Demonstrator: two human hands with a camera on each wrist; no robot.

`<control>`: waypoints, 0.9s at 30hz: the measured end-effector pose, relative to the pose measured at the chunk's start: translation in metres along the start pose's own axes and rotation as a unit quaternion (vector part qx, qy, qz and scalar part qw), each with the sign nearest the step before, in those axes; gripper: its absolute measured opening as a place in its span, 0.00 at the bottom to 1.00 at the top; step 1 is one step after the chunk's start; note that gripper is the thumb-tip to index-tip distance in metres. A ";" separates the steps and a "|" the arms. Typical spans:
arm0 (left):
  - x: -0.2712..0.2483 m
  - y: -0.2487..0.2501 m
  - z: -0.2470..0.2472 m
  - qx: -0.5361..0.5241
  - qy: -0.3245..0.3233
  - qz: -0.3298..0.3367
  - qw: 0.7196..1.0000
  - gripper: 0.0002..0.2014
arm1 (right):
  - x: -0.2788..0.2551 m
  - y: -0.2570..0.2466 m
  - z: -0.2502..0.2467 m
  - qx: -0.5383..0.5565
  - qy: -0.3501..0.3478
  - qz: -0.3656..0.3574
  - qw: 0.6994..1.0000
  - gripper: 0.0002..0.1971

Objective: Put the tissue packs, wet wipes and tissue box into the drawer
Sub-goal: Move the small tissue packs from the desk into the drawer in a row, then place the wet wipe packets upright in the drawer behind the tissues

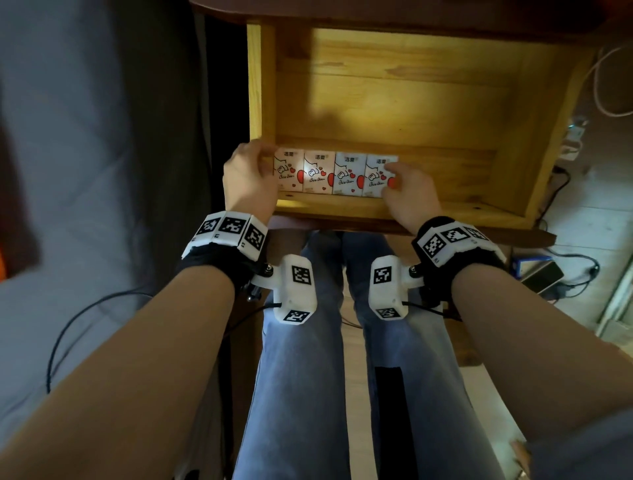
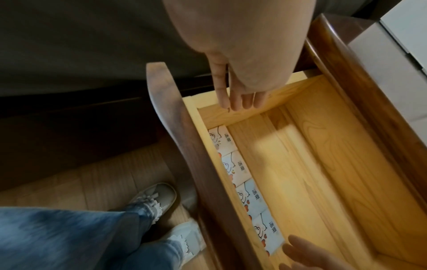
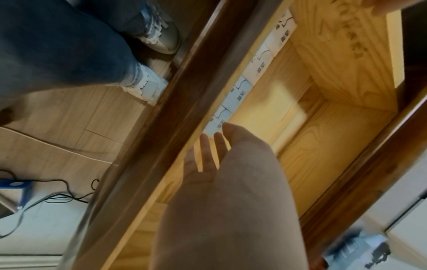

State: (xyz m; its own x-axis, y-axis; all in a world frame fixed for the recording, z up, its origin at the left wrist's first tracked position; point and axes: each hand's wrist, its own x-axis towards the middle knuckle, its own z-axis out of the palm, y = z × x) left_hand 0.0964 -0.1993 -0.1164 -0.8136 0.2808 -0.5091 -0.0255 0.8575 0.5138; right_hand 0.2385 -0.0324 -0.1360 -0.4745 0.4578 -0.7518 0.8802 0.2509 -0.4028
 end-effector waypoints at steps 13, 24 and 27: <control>-0.001 0.084 -0.011 -0.053 -0.071 0.007 0.996 0.18 | -0.006 -0.037 -0.069 0.055 0.093 -0.093 0.990 0.11; 0.041 0.200 0.021 -0.120 -0.031 0.056 0.991 0.13 | 0.034 -0.055 -0.164 0.061 0.232 -0.163 0.957 0.19; 0.051 0.220 0.032 -0.131 -0.030 0.042 0.990 0.16 | 0.046 -0.056 -0.174 0.053 0.226 -0.150 0.961 0.21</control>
State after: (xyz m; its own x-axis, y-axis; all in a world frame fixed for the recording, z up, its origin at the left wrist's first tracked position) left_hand 0.0676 0.0169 -0.0514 -0.7829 0.3782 -0.4940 -0.1155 0.6919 0.7127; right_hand 0.1668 0.1231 -0.0573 -0.6396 0.7083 -0.2986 0.6873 0.3529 -0.6349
